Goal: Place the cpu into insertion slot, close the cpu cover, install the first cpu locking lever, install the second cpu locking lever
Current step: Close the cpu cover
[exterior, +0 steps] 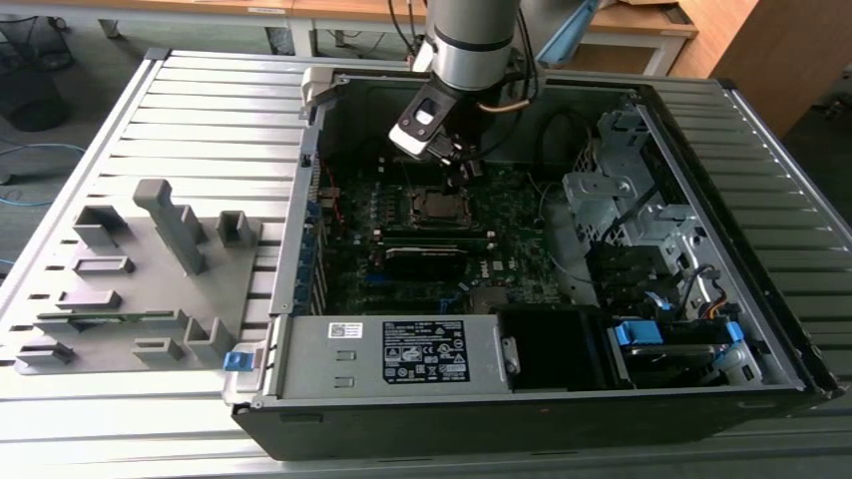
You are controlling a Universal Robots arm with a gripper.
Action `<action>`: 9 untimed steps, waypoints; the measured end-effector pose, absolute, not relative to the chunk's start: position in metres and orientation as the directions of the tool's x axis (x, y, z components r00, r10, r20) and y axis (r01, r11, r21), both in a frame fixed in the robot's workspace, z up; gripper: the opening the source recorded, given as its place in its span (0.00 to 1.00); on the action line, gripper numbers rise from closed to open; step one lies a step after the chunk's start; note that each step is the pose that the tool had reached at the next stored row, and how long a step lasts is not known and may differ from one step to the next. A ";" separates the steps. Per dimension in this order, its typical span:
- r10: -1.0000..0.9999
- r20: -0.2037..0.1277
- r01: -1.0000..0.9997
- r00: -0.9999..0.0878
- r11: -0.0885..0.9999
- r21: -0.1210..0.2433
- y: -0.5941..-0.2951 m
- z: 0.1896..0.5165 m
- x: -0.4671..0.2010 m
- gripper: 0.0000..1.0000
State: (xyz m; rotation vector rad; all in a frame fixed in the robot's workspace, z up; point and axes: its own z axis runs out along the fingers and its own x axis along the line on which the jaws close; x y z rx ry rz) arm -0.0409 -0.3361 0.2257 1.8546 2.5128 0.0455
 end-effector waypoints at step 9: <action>0.953 0.003 0.952 -0.304 0.304 0.034 -0.336 0.226 -0.041 0.11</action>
